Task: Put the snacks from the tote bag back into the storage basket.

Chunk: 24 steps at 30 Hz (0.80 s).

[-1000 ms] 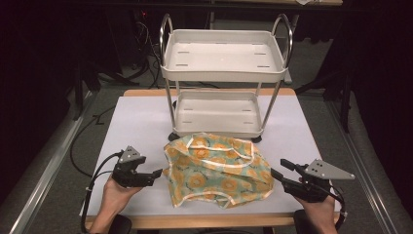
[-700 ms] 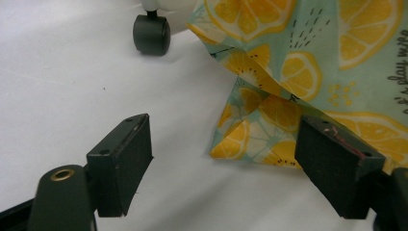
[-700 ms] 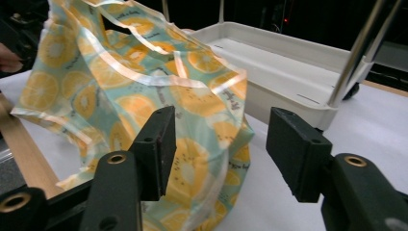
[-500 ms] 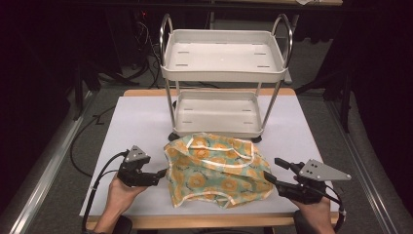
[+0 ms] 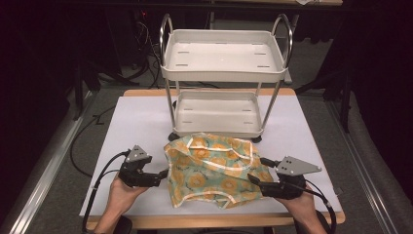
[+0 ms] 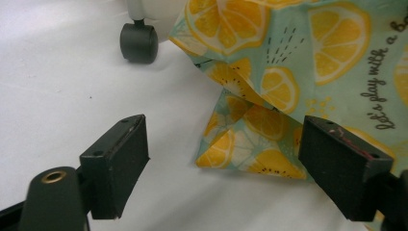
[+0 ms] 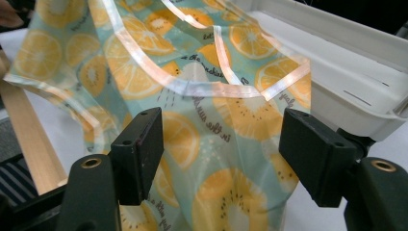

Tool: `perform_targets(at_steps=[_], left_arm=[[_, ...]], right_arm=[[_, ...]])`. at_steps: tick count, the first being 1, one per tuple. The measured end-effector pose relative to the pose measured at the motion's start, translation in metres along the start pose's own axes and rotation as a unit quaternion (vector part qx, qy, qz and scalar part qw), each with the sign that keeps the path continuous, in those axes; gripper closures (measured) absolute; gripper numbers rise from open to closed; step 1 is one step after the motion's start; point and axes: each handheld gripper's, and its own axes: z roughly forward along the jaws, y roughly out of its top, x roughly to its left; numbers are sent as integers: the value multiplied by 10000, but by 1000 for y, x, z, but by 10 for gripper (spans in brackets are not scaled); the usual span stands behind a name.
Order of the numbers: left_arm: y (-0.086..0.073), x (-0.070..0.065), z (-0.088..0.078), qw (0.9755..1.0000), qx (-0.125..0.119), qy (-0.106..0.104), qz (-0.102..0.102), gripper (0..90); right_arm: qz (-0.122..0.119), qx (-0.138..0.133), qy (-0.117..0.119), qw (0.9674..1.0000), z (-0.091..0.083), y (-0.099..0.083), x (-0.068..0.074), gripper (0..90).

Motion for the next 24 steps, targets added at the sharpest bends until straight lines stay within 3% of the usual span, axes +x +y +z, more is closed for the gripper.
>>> perform_targets(at_steps=[5, 9, 13, 14, 20, 24], left_arm=[[2, -3, -4, 10000, -31, -45, 20, 156], [5, -6, -7, 9999, -94, -99, 70, 153], [5, -9, -5, 9998, -105, -137, 112, 154], [5, -9, -5, 9998, -87, -141, 126, 154], [6, -8, -15, 9996, -232, -163, 29, 154], [6, -12, -19, 9995, -260, -146, 56, 150]], right_arm=[[-113, 88, -109, 9998, 9, 1, -1, 395], [-90, 125, -113, 9998, 14, 1, -3, 513], [-113, 254, 90, 9996, 23, 4, -6, 670], [-113, 254, 90, 9996, 23, 4, -6, 670], [-126, 451, 241, 9986, 33, 4, -8, 858], [-151, 440, 217, 9987, 35, 5, -9, 900]])
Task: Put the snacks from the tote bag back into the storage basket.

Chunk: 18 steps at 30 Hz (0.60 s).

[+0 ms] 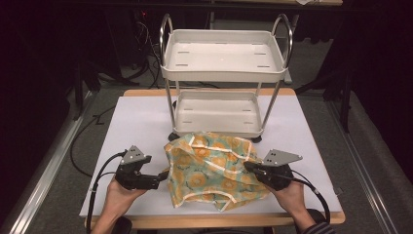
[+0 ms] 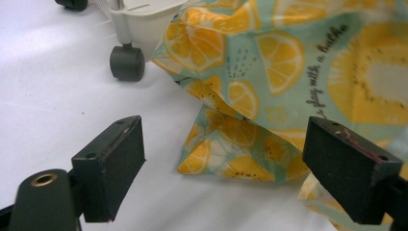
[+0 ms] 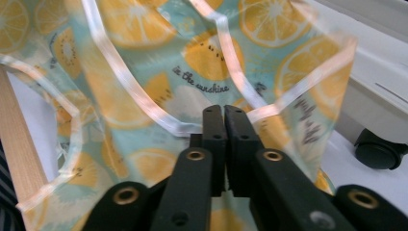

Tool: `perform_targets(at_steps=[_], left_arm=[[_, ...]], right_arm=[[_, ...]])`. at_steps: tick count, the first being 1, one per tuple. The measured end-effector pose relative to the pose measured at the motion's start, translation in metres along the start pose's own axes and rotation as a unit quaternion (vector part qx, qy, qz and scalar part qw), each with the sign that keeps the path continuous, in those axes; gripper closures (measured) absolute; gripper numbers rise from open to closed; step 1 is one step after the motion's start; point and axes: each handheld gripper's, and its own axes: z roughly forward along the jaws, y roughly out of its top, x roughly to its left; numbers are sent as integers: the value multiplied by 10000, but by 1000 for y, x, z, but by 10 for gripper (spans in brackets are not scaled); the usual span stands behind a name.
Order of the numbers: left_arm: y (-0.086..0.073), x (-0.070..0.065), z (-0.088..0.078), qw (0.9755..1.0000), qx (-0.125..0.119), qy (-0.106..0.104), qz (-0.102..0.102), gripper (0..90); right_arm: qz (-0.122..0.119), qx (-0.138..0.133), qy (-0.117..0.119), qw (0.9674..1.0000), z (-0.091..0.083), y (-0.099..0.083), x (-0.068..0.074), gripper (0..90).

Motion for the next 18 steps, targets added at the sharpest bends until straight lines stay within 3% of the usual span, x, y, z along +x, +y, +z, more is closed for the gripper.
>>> perform_targets(at_steps=[2, 12, 18], left_arm=[[0, -2, 1, 9999, 51, 70, 57, 149], [3, -9, -5, 9999, -43, -63, 92, 120], [5, -15, 1, 9998, 4, -134, 162, 121]], right_arm=[[-7, 16, -30, 10000, 1, 0, -1, 900], [35, -21, -206, 9998, 4, 3, -6, 900], [46, -37, -227, 9997, 9, 5, -9, 900]])
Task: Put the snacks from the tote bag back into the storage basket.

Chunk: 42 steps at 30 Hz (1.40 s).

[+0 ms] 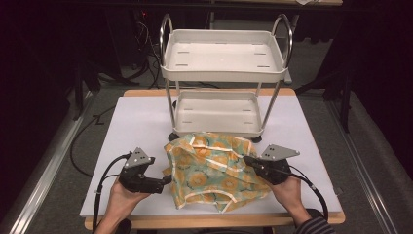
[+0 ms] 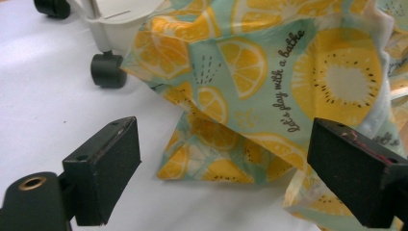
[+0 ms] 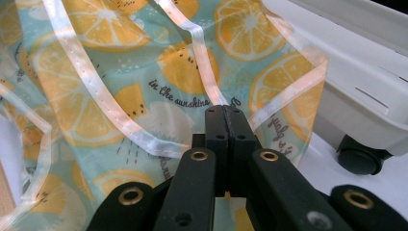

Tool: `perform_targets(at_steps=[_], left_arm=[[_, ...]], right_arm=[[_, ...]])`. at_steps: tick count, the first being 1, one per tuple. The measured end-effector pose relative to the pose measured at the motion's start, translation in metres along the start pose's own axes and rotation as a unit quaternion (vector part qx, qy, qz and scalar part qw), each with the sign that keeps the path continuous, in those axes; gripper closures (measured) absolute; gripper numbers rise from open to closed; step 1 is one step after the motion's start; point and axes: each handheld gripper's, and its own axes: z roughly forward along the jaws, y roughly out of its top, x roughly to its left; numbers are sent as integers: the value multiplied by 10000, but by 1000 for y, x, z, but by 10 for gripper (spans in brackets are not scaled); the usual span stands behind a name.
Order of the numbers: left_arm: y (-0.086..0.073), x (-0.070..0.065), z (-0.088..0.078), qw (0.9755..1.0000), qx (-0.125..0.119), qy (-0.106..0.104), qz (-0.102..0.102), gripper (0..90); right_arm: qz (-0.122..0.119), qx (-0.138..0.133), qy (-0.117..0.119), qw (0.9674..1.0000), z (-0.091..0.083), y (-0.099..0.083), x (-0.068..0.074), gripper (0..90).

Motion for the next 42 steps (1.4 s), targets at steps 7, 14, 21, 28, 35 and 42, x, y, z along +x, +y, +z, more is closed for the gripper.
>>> perform_targets(at_steps=[7, 14, 21, 28, 35, 42], left_arm=[[6, -7, -11, 9999, -135, -64, 42, 118], [12, -20, -19, 9996, -191, -174, 137, 102], [15, -26, -11, 9998, -67, 15, 212, 131], [18, -24, 11, 9996, 18, 172, 240, 259], [21, -19, 24, 9998, 37, -30, 177, 534], [24, -12, 35, 9998, 116, -112, 85, 776]], right_arm=[[53, 34, -72, 10000, 3, 0, -3, 900], [7, 58, -124, 9999, 4, 0, -4, 900], [14, 29, -106, 9999, 4, 1, -2, 900], [15, -8, -83, 10000, 3, 1, -1, 895], [49, -69, -4, 10000, -1, 1, 1, 791], [-2, -176, 48, 9998, -11, 0, 4, 484]])
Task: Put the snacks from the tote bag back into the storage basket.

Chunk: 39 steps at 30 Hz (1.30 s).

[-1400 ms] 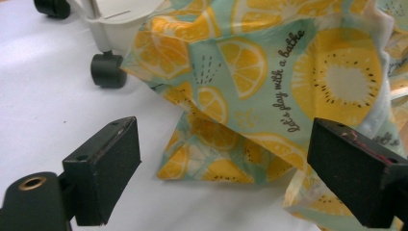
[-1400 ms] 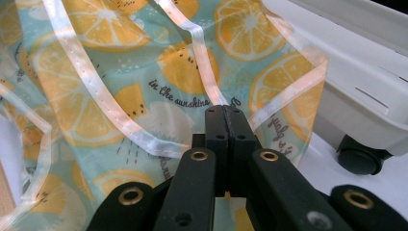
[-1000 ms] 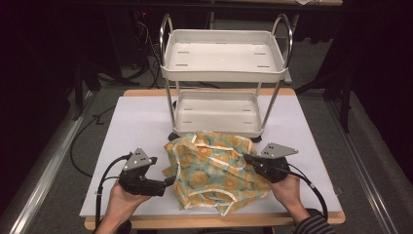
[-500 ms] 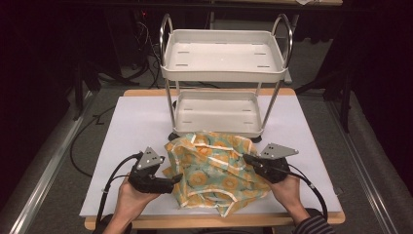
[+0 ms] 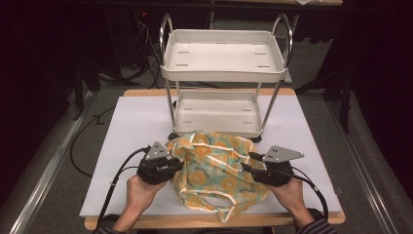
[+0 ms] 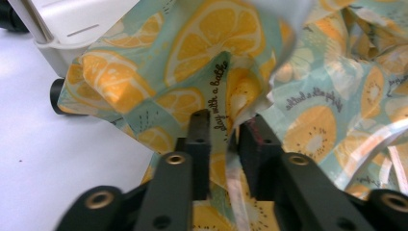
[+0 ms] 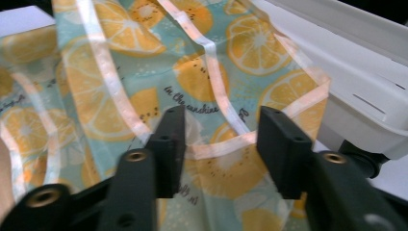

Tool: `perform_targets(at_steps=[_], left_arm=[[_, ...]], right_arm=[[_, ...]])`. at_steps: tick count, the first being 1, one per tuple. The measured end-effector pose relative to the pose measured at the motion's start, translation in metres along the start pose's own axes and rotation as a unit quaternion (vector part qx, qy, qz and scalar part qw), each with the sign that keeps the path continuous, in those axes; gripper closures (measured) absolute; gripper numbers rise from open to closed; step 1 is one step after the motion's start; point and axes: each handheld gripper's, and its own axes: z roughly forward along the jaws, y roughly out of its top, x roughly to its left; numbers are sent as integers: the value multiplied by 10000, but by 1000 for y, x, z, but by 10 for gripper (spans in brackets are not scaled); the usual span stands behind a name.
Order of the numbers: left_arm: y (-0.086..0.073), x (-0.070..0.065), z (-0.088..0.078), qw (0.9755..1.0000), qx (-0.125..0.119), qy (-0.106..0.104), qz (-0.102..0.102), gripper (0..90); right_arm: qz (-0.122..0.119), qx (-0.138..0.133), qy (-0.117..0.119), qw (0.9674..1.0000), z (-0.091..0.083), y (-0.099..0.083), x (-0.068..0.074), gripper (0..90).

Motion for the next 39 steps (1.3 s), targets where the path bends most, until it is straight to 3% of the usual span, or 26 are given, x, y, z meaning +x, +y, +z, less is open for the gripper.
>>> perform_targets(at_steps=[6, 13, 18, 21, 22, 23, 25, 30, 34, 36, 39], left_arm=[[2, 5, 5, 9999, 18, -84, -115, 888], [3, 7, 7, 9997, 37, -115, -202, 898], [3, 8, 7, 9997, 4, -112, -214, 900], [4, 9, 6, 9997, -9, -111, -221, 899], [4, 9, 5, 9997, -3, -117, -211, 899], [3, 9, 5, 9997, -33, -110, -225, 899], [4, 10, 4, 9997, -44, -105, -231, 899], [3, 11, 1, 9997, -96, -87, -218, 899], [3, 12, 0, 9996, -158, -71, -224, 898], [3, 13, -1, 9996, -184, -75, -216, 898], [4, 13, -3, 9995, -230, -58, -207, 897]], right_arm=[[-203, -68, -132, 9997, -13, -6, 12, 310], [-385, -118, -47, 9992, -22, -12, 20, 276], [-623, 30, -134, 9980, -24, -16, 28, 277], [-738, 165, -187, 9970, -20, -20, 29, 367], [-785, 238, -238, 9963, -18, -21, 27, 480], [-785, 238, -238, 9963, -18, -21, 27, 480], [-816, 177, -258, 9962, -18, -21, 25, 613], [-611, 157, -310, 9975, -19, -19, 18, 844], [-608, -25, -346, 9975, -20, -16, 13, 900], [-424, -175, -385, 9982, -22, -13, 9, 900], [-337, -261, -457, 9980, -23, -11, 4, 900]])
